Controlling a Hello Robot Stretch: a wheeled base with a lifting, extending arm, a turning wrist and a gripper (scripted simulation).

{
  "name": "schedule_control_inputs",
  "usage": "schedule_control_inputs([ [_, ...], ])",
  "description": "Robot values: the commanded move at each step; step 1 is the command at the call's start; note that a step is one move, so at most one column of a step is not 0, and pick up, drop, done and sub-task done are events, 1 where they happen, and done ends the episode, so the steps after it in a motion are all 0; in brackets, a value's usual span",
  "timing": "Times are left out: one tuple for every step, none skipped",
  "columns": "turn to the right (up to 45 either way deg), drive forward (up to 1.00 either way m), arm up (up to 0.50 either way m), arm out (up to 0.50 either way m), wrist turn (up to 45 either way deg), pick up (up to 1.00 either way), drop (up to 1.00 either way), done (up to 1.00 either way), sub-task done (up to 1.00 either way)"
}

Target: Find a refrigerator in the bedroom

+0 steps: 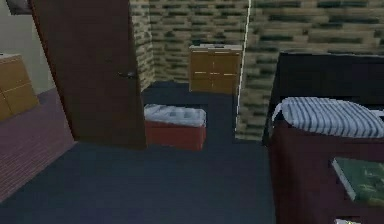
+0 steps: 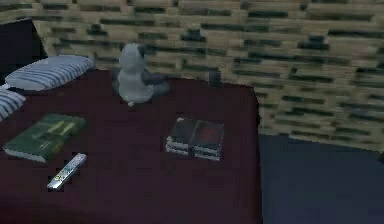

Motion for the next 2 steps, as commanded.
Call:
schedule_control_inputs([
  [15.0,0.00,0.00,0.00,0.0,0.00,0.00,0.00,0.00],
  [0.0,1.00,0.00,0.00,0.0,0.00,0.00,0.00,0.00],
])
